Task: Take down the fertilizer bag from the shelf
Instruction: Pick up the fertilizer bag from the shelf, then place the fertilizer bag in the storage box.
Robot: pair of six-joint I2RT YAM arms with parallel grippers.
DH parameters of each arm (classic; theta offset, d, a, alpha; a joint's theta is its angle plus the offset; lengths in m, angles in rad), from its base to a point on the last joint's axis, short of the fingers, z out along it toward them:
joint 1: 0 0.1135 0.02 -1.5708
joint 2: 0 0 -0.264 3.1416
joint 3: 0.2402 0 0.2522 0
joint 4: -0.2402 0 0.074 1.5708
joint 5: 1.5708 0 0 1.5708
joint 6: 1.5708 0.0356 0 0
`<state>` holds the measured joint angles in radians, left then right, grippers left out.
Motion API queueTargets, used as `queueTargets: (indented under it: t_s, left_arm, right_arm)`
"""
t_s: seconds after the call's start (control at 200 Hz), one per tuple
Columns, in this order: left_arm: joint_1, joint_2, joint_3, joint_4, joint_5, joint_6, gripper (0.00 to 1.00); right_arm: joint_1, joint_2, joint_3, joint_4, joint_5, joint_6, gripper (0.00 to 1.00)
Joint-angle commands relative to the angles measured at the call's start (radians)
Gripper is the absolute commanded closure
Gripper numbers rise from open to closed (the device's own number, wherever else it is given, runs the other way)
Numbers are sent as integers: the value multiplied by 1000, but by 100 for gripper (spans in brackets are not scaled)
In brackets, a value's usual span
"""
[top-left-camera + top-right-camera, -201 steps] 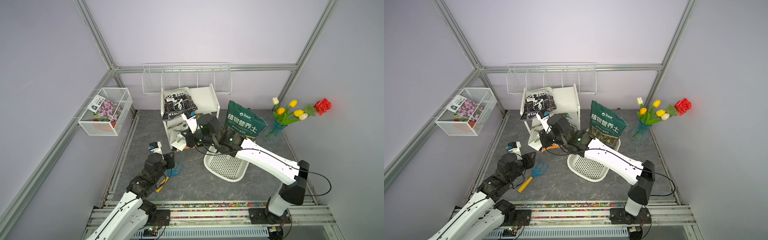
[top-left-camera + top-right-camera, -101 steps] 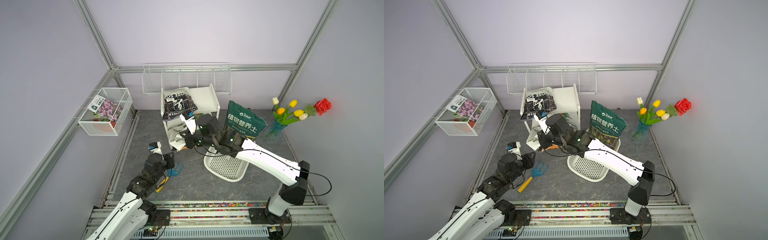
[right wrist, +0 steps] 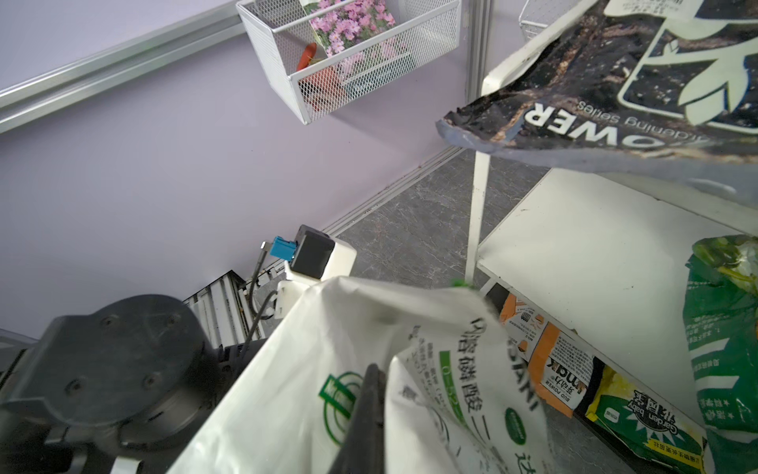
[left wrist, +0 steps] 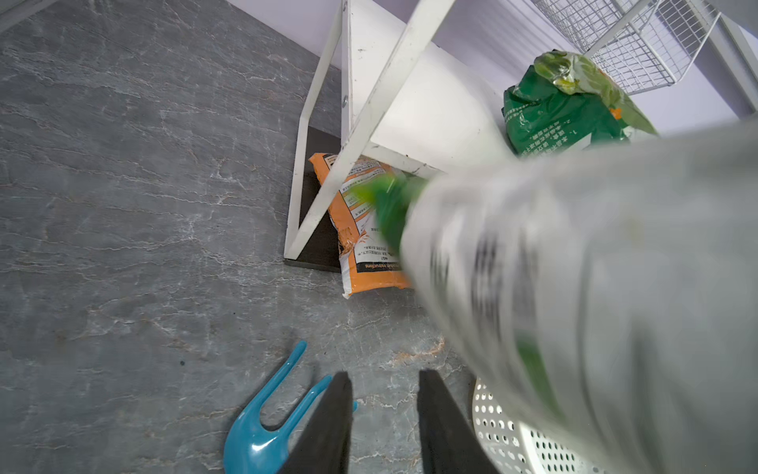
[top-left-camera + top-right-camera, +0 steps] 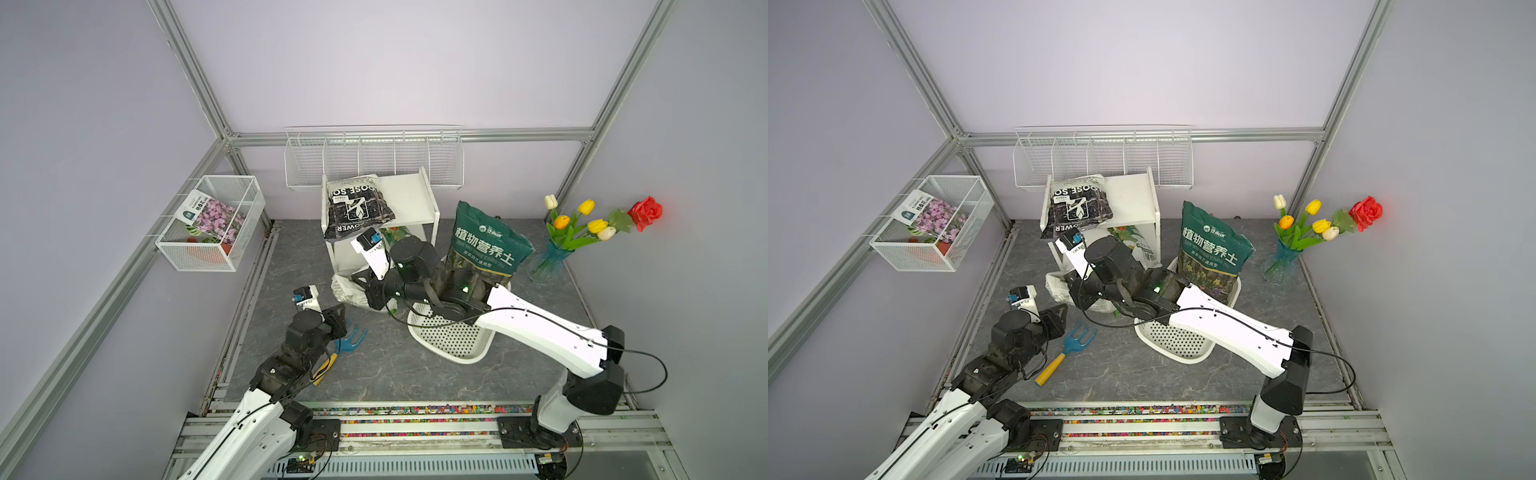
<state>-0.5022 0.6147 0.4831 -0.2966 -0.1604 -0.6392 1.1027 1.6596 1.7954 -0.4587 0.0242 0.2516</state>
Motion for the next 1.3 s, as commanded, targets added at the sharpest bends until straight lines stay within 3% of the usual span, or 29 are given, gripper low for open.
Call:
queueTargets:
  t_s: [0.0, 0.44, 0.78, 1.015, 1.295]
  left_arm:
    - [7, -18, -15, -1, -19, -13, 68]
    - [7, 98, 14, 58, 90, 11, 69]
    - [7, 283, 143, 95, 237, 150, 66]
    - [5, 392, 225, 95, 313, 164, 63]
    - [-18, 450, 250, 107, 337, 143, 56]
  right_arm:
    - [23, -141, 16, 233, -33, -31, 100]
    - [26, -383, -244, 330, 157, 18, 100]
    - [26, -485, -292, 231, 299, 0, 100]
    - [20, -587, -365, 196, 447, -44, 100]
    - [-164, -608, -404, 32, 414, 46, 100]
